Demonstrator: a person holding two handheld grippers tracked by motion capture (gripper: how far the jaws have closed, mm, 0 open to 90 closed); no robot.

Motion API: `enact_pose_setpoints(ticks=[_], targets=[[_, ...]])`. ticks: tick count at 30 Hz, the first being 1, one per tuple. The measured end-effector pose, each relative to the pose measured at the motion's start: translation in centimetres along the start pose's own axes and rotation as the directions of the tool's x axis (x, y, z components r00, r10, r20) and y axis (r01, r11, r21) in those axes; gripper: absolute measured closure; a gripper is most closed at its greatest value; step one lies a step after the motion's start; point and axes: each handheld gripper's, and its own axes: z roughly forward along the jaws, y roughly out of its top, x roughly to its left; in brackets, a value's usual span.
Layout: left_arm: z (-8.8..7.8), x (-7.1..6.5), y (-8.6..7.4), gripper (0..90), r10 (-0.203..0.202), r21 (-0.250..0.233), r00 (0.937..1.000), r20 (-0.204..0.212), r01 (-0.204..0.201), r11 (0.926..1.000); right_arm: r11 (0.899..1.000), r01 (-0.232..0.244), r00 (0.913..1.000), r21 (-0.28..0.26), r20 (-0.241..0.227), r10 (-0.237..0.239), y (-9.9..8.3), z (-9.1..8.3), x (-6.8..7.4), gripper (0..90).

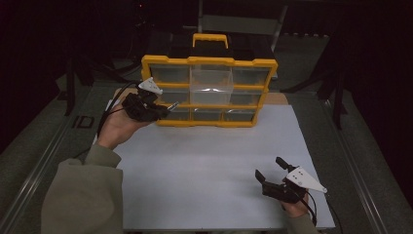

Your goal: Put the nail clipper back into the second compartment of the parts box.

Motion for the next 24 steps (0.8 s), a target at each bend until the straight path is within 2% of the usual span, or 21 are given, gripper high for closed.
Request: enact_pose_setpoints(ticks=[11, 24], targets=[[-0.7, 0.2, 1.3, 79.7, 0.021, -0.016, 0.9998, 0.003, -0.021, 0.9996, 1.0, -0.002, 1.0, -0.001, -0.001, 0.002, 0.0, 0.0, 0.0, 10.2], [-1.4, 0.7, 2.1, 79.7, 0.028, -0.047, 0.9996, -0.004, -0.028, 0.9985, 1.0, -0.002, 1.0, 0.001, -0.004, 0.002, 0.0, 0.0, 0.0, 10.2]])
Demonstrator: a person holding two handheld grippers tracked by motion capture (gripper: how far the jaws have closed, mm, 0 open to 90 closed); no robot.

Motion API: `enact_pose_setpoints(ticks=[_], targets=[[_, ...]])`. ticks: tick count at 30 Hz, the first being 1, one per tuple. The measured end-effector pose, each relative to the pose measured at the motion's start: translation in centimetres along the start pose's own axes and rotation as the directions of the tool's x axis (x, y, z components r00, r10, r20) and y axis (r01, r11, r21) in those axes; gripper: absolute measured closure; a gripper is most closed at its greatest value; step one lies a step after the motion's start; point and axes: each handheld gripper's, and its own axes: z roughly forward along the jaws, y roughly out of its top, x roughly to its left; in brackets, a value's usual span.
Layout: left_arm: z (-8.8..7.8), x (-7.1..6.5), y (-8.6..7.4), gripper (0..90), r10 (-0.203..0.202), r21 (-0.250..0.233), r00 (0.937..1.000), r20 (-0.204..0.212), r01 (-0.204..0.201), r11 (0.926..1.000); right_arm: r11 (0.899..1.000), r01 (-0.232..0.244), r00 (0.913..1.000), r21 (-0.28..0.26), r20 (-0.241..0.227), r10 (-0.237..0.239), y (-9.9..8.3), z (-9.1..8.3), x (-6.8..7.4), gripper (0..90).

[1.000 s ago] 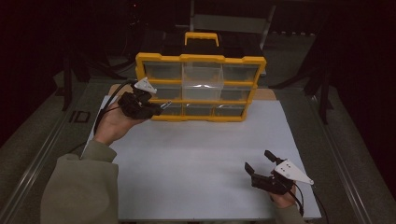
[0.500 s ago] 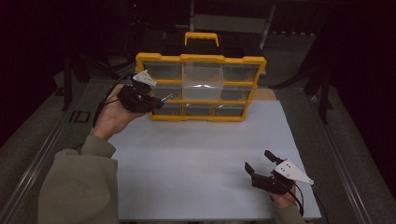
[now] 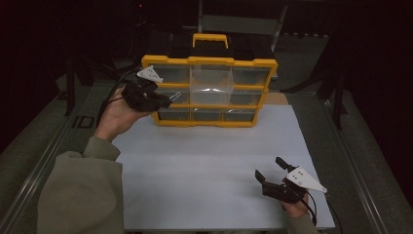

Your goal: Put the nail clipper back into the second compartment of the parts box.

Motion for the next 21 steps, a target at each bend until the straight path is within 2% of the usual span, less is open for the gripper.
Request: enact_pose_setpoints(ticks=[9, 12, 21], targets=[[-0.3, 0.3, 0.5, 79.7, -0.003, -0.011, 0.9999, 0.014, 0.003, 0.9999, 1.0, 0.003, 1.0, 0.005, -0.003, -0.003, 0.0, 0.0, 0.0, 10.2], [-0.4, 0.5, 0.8, 79.7, 0.011, 0.0, 0.9998, 0.015, -0.011, 0.9999, 1.0, 0.003, 1.0, 0.005, -0.004, -0.003, 0.0, 0.0, 0.0, 10.2], [-1.0, 1.0, 1.5, 79.7, 0.0, -0.02, 0.9999, 0.015, 0.0, 0.9998, 1.0, -0.001, 1.0, 0.002, -0.004, 0.001, 0.0, 0.0, 0.0, 10.2]])
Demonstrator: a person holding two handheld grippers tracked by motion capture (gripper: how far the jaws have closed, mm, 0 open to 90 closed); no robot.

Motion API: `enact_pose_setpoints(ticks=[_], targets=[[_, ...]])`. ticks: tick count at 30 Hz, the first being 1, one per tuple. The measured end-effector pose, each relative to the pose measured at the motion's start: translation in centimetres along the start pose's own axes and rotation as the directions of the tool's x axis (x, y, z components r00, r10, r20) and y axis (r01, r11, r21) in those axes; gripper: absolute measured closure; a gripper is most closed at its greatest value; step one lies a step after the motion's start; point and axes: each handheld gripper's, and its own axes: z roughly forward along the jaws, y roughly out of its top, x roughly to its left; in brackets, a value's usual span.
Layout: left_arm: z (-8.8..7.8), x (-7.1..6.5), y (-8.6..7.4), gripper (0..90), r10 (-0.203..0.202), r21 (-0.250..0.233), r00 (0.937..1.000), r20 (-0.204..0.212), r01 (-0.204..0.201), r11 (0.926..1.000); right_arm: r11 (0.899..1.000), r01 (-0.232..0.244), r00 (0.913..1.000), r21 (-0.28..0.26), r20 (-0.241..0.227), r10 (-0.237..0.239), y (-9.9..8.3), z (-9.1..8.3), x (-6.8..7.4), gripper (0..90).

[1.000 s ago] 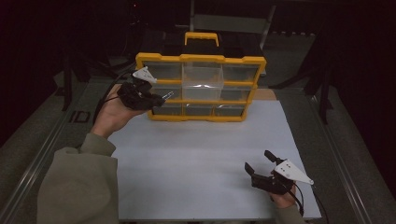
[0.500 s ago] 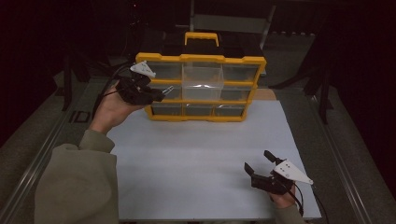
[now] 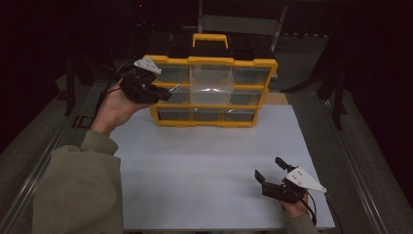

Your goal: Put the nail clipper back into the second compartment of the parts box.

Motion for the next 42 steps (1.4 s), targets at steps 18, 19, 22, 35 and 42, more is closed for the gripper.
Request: enact_pose_setpoints(ticks=[18, 19, 22, 35, 42], targets=[[-0.4, 0.2, 1.6, 79.7, 0.008, -0.008, 1.0, -0.004, -0.008, 0.9999, 1.0, -0.005, 1.0, -0.005, 0.002, 0.005, 0.0, -0.1, -0.1, 10.2], [-0.5, 0.2, 1.8, 79.7, 0.007, -0.011, 1.0, -0.005, -0.007, 0.9999, 1.0, -0.006, 1.0, -0.004, 0.002, 0.006, 0.0, -0.1, -0.1, 10.2], [-0.6, 0.1, 2.3, 79.7, 0.011, -0.012, 0.9999, -0.007, -0.011, 0.9999, 1.0, -0.008, 1.0, -0.005, 0.002, 0.008, 0.0, -0.2, -0.2, 10.2], [-0.9, 0.0, 3.9, 79.7, 0.022, -0.002, 0.9997, -0.015, -0.022, 0.9998, 1.0, -0.007, 1.0, -0.005, 0.001, 0.007, 0.0, -0.2, -0.2, 10.2], [-0.9, 0.2, 4.4, 79.7, 0.005, -0.004, 1.0, -0.008, -0.005, 1.0, 1.0, -0.007, 1.0, -0.004, -0.001, 0.007, 0.0, -0.2, -0.2, 10.2]])
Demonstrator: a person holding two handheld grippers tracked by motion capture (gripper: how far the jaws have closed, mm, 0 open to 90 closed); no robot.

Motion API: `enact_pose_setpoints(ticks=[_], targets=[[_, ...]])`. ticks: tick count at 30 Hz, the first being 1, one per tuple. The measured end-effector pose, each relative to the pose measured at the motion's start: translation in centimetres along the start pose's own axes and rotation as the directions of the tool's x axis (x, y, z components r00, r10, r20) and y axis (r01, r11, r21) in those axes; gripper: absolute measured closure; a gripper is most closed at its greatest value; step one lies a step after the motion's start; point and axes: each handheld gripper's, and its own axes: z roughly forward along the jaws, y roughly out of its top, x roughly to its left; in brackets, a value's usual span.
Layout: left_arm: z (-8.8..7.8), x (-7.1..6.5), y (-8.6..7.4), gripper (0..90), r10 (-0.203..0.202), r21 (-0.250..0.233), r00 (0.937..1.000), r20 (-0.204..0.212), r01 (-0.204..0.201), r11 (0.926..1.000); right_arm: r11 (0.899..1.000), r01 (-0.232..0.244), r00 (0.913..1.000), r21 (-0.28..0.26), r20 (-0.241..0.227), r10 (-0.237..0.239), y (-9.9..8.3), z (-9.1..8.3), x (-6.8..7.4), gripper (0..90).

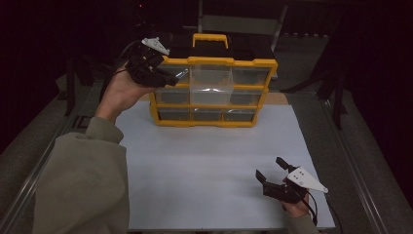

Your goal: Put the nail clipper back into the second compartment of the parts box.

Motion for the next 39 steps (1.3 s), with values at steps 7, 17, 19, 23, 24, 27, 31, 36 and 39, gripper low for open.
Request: enact_pose_setpoints(ticks=[7, 17, 19, 23, 24, 27, 31, 36, 39], targets=[[0.2, 0.0, 0.5, 79.7, -0.001, -0.001, 1.0, 0.002, 0.001, 1.0, 1.0, 0.002, 1.0, -0.002, 0.0, -0.002, 0.0, 0.0, 0.0, 10.2], [0.5, -0.5, 1.5, 79.6, 0.008, -0.004, 0.9999, 0.009, -0.008, 1.0, 1.0, 0.001, 1.0, 0.0, -0.002, -0.001, 0.0, 0.1, 0.0, 10.2], [0.6, -0.7, 1.7, 79.6, 0.008, -0.004, 0.9999, 0.01, -0.008, 1.0, 1.0, 0.0, 1.0, 0.0, -0.002, 0.0, 0.0, 0.0, 0.0, 10.2], [0.9, -0.9, 2.0, 79.6, 0.008, -0.011, 0.9998, 0.016, -0.008, 0.9999, 1.0, 0.001, 1.0, 0.0, -0.002, -0.001, 0.0, 0.1, 0.0, 10.2], [1.0, -1.0, 2.1, 79.6, 0.009, -0.011, 0.9998, 0.019, -0.009, 0.9999, 1.0, 0.001, 1.0, 0.0, -0.003, -0.001, 0.0, 0.0, 0.0, 10.3], [1.2, -1.1, 2.3, 79.6, 0.008, -0.006, 0.9998, 0.02, -0.008, 0.9999, 1.0, 0.002, 1.0, 0.001, -0.003, -0.002, 0.0, 0.1, 0.0, 10.2], [1.4, -1.3, 2.5, 79.6, 0.007, -0.008, 0.9997, 0.021, -0.006, 0.9999, 1.0, 0.003, 1.0, 0.002, -0.003, -0.003, 0.0, 0.1, 0.1, 10.3], [1.7, -1.5, 2.8, 79.6, 0.012, -0.007, 0.9996, 0.025, -0.012, 0.9999, 1.0, 0.002, 1.0, 0.005, -0.005, -0.002, 0.0, 0.1, 0.1, 10.2], [1.8, -1.7, 3.1, 79.6, 0.014, -0.007, 0.9996, 0.026, -0.014, 0.9999, 1.0, 0.002, 1.0, 0.005, -0.006, -0.002, 0.0, 0.1, 0.1, 10.3]])
